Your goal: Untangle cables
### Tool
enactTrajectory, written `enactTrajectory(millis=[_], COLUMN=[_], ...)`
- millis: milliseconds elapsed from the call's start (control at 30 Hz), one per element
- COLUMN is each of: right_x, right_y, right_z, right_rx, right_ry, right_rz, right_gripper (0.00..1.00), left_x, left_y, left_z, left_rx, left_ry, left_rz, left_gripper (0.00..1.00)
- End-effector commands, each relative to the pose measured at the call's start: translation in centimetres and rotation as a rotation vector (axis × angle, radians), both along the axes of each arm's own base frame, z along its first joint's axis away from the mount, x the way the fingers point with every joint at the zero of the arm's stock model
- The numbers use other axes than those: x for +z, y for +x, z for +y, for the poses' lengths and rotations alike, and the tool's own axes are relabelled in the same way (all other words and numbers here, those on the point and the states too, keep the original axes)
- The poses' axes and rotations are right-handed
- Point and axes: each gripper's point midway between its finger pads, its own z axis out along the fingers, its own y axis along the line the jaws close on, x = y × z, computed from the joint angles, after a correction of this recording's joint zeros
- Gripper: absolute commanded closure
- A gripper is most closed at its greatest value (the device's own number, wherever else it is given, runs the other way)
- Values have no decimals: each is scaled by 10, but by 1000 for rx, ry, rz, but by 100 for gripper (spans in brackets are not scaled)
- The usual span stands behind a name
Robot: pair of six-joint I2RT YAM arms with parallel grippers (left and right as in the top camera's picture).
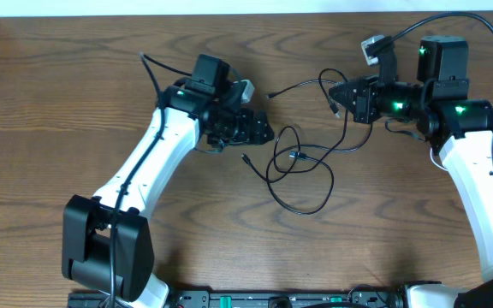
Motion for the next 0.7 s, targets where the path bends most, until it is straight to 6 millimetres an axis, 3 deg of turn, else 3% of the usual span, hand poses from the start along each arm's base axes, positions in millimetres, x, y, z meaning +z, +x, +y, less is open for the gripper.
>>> enactTrajectory(millis=[0,133,267,500,667], right_x=[-7,-9,-9,-9,-9], right_y=[8,7,7,7,7], right_z=[-13,-13,-13,-13,-13], right_rx=[-74,-77,-77,-77,-77], right_ry=[-61,-65,-66,-66,-66], right_rz=[11,17,18,20,21], right_gripper=[99,99,99,99,99], left_x=[-6,-9,-17,-62,-76], left_y=[-3,-2,-9,-15,-12], left_z=[-10,-17,-36,-68,-89], left_rx=[71,101,82,101,71], left_ry=[-6,32,30,66,47], left_rz=[67,50,66,152,123], left_gripper=[19,22,22,27,28])
